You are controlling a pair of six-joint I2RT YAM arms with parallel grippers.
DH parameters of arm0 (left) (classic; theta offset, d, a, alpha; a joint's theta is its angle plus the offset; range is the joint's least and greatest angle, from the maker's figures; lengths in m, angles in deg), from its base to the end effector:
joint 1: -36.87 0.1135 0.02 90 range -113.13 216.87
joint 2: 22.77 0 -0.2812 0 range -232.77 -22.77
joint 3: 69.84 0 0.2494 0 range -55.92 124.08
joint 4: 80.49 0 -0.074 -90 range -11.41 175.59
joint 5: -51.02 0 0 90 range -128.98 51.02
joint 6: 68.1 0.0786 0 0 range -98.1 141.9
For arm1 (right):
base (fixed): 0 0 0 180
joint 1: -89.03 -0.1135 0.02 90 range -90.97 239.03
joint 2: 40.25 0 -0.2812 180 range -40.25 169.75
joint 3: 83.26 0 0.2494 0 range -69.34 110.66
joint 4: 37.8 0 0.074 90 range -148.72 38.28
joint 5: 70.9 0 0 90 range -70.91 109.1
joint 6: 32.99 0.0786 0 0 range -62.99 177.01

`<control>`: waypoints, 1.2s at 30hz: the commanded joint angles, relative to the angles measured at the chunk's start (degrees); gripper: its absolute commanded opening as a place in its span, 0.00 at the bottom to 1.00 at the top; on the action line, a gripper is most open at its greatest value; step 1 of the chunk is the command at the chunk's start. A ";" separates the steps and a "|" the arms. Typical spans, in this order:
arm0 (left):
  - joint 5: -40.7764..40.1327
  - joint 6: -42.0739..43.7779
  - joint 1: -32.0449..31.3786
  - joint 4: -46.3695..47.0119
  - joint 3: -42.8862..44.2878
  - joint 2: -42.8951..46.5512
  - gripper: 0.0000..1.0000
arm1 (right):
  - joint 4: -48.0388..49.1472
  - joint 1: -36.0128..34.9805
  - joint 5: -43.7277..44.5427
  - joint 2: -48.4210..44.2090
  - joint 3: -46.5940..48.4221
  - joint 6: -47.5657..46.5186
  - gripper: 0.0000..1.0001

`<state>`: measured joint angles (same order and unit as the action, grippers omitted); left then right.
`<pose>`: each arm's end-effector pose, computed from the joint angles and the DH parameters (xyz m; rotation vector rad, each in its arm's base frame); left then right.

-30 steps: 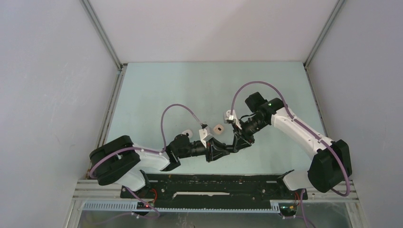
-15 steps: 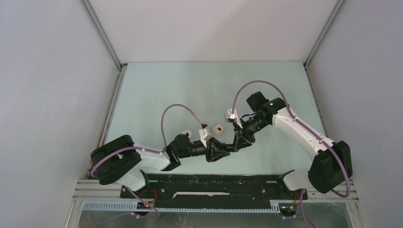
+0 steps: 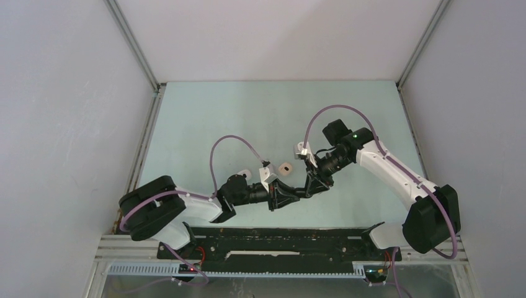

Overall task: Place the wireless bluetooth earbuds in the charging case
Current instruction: Pass from the right arm to the left, then open the charging case to the charging case.

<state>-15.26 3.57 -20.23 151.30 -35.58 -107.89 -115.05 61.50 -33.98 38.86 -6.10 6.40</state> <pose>0.1361 -0.2686 0.2026 0.8995 1.4716 -1.3289 0.1828 0.1661 0.2621 -1.6863 1.8879 1.1895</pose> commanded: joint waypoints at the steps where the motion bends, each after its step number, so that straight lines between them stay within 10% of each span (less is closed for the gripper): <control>1: 2.22 -0.44 0.66 3.95 -0.19 -0.97 0.15 | 0.00 -0.60 -1.00 -0.21 1.13 -0.06 0.17; 6: 3.92 -0.42 0.76 6.03 -0.42 -1.86 0.00 | 1.31 -0.17 -0.59 -0.79 1.17 1.52 0.26; 24: 5.55 -0.75 0.76 12.14 -2.14 -3.04 0.00 | 7.40 3.54 -1.05 -1.50 1.71 11.50 0.47; 36: 5.16 -4.66 3.55 13.78 -2.86 -2.06 0.00 | -6.36 9.44 -14.99 -4.75 6.10 -0.40 0.53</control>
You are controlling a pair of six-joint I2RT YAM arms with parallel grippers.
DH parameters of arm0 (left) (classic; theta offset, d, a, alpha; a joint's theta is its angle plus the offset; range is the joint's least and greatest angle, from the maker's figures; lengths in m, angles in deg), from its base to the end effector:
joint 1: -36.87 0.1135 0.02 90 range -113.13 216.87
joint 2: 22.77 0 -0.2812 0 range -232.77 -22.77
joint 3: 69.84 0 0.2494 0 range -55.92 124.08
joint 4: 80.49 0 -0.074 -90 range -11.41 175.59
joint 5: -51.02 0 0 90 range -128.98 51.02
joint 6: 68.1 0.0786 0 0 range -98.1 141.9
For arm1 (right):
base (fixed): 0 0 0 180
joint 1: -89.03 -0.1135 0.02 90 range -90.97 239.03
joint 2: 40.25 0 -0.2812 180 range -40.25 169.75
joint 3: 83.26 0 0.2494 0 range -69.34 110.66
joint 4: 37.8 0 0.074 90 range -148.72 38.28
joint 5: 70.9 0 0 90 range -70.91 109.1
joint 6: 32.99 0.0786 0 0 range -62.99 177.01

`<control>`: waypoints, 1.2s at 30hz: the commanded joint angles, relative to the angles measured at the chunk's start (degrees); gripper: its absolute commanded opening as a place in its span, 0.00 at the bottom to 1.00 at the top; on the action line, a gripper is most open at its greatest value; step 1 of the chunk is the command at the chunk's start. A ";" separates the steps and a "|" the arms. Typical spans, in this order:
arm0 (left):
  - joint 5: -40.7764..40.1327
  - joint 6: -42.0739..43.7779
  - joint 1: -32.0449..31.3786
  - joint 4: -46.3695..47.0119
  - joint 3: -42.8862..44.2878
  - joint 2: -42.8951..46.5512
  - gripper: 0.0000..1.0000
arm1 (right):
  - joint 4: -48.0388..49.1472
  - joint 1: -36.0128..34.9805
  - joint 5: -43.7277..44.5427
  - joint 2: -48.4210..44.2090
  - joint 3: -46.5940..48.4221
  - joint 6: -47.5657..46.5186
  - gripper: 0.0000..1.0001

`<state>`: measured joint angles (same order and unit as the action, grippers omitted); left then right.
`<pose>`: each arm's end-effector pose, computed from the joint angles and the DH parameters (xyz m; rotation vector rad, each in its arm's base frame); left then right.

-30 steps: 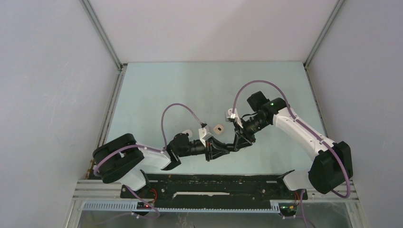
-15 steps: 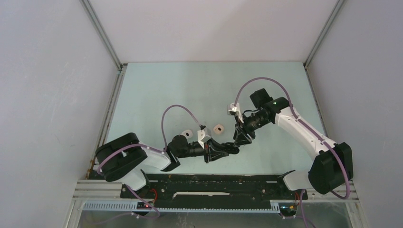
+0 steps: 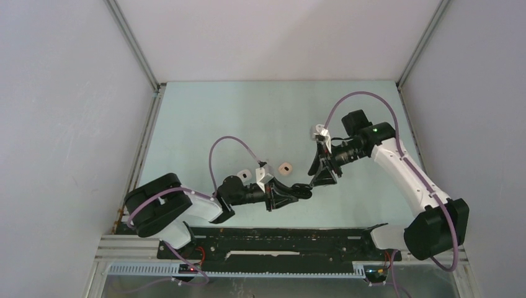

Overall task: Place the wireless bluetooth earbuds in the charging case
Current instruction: Open the charging case to the charging case, then pick up the right earbud from the center of the board.

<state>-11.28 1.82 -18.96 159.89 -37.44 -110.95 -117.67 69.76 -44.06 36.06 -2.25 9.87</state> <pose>0.1352 -0.2641 0.1998 0.9085 1.4078 -1.3936 0.1940 0.1421 0.3013 -1.4271 1.8411 1.3126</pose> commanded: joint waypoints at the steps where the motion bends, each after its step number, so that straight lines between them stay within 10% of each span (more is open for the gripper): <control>1: 1.44 -3.61 3.25 5.78 -1.53 1.59 0.00 | -3.30 1.57 -4.73 -1.81 2.26 -3.35 0.53; 14: -2.77 6.98 6.70 -20.42 -6.14 23.85 0.00 | 16.58 4.01 9.68 7.26 1.72 13.72 0.37; 36: -12.87 -1.20 22.24 -18.57 -15.20 29.15 0.00 | 25.80 -15.44 28.85 19.23 0.47 -4.72 0.25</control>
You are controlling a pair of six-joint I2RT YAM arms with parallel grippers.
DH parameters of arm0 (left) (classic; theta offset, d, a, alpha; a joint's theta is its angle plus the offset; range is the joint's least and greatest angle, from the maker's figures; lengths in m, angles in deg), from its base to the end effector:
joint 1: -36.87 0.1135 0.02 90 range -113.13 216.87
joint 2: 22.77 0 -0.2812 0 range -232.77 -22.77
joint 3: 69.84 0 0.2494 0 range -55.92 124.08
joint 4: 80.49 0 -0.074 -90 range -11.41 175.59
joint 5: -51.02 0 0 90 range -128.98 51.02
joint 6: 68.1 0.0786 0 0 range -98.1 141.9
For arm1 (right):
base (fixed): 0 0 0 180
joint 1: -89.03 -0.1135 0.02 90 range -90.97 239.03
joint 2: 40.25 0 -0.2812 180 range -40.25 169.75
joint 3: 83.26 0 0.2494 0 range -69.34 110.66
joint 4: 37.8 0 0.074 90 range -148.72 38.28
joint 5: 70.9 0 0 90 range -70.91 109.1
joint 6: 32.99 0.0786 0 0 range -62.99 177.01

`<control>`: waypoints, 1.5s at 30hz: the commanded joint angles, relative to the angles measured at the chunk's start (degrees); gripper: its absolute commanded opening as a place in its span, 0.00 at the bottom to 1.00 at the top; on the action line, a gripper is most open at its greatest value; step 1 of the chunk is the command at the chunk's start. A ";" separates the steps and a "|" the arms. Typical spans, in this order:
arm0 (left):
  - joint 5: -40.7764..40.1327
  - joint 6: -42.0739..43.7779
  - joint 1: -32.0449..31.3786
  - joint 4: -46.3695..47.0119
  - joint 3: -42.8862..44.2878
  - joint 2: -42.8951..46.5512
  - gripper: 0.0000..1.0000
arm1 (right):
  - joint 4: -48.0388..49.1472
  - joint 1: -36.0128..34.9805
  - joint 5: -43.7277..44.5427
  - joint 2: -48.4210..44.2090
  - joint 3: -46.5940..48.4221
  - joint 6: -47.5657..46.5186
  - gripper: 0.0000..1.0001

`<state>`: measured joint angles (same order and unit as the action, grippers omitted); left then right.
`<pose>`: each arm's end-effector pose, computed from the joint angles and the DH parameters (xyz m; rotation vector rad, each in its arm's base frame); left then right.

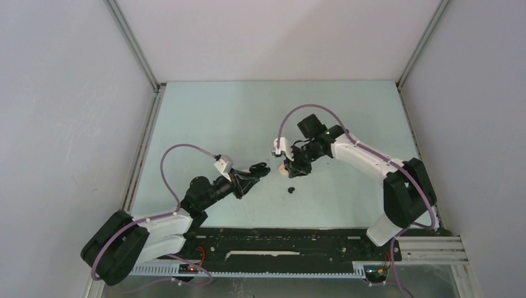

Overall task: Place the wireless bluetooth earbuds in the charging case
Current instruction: Pick up the right earbud from the center of the board.

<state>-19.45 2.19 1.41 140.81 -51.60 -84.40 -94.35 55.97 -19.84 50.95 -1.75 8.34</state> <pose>0.1604 -0.1465 0.1842 0.5062 1.6255 -1.0060 0.2464 0.2193 0.2290 -1.7973 1.7899 0.8137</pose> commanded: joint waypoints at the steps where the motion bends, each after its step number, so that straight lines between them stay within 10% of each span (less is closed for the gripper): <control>1: -5.62 -1.43 2.23 0.09 -1.42 3.50 0.00 | 2.35 -2.12 5.09 5.43 -0.01 -3.69 0.25; 45: -9.62 -1.83 4.55 -4.42 -0.72 4.19 0.00 | -3.65 -9.08 12.33 14.54 0.63 -5.93 0.32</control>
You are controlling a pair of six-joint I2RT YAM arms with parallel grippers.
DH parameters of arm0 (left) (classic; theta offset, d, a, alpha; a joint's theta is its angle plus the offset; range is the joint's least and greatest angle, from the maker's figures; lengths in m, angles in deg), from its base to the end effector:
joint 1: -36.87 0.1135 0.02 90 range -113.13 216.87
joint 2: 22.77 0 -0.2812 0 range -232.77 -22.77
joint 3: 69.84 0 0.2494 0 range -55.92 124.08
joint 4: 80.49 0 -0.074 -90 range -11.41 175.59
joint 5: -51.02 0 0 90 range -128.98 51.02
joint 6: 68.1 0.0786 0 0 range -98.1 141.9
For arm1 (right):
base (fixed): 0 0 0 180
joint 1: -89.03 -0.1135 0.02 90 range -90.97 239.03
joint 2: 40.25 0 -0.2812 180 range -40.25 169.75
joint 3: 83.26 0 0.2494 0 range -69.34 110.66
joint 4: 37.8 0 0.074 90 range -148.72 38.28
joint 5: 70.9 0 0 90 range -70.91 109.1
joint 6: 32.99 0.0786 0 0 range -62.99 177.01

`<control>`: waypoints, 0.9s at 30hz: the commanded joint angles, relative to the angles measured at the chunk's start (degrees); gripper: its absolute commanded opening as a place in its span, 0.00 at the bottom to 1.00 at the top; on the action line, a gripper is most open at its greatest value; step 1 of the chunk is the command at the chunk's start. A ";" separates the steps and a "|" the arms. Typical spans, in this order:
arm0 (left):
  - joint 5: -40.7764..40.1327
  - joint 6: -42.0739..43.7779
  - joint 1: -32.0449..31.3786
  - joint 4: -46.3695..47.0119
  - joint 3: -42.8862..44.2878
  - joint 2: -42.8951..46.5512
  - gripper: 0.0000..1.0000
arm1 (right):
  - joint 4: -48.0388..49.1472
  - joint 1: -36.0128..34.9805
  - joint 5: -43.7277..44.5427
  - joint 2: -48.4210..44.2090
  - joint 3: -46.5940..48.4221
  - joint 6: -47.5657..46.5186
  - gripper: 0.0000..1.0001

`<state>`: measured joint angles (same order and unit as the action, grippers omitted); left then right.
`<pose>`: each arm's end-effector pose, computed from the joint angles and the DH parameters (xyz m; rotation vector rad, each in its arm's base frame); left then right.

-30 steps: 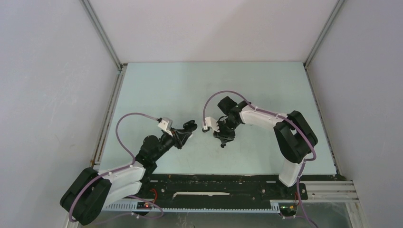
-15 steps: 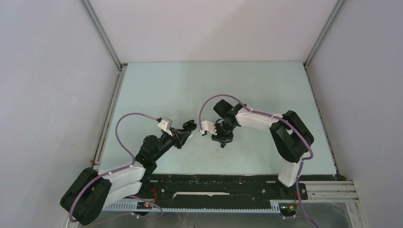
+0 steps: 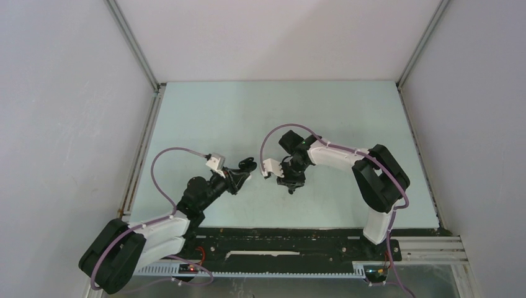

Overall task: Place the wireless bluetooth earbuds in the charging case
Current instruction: Pick up the right earbud from the center of the board.

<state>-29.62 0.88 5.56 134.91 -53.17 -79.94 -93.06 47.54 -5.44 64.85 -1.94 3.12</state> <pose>0.1712 -0.1191 0.1743 0.2827 1.7025 -0.8206 0.2399 0.2558 0.1416 -2.1473 1.8741 0.5866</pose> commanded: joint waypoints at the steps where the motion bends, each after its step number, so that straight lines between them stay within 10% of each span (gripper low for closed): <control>1: 0.56 -0.47 0.38 1.54 0.85 -0.24 0.00 | -5.24 -0.66 -2.28 0.67 0.89 -0.63 0.31; 27: 6.67 -1.06 0.33 5.86 1.52 -4.31 0.00 | -10.67 1.79 -14.69 -7.77 4.28 4.05 0.04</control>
<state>-27.35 0.77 5.56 135.04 -53.17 -82.67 -101.12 47.73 -11.65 63.89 -1.11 4.65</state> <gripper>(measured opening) 0.277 0.137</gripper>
